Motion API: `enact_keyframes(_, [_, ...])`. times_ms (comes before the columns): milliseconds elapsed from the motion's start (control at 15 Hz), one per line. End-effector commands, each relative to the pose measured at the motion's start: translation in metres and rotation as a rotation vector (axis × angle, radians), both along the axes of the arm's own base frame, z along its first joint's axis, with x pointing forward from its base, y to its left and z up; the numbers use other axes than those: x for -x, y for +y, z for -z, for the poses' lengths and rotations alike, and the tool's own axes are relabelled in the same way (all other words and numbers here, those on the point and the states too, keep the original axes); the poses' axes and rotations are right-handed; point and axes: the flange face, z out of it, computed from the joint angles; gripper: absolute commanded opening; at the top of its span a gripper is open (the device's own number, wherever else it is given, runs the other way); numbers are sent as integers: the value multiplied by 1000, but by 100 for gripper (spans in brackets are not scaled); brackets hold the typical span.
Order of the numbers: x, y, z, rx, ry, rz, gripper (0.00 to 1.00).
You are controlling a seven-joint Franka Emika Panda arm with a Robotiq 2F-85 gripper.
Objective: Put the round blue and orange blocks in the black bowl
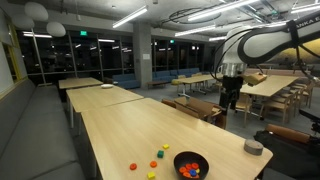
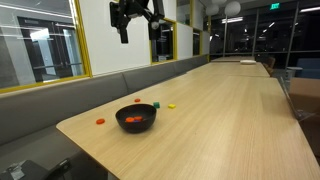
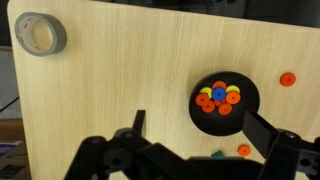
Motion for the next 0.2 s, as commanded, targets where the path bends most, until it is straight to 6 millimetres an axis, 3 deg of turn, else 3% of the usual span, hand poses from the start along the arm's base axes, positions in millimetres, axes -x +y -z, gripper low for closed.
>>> enact_keyframes(0, [4,-4,-1,-2,-3,3,100])
enact_keyframes(133, [10,-6,-1,-4,-10,6,100])
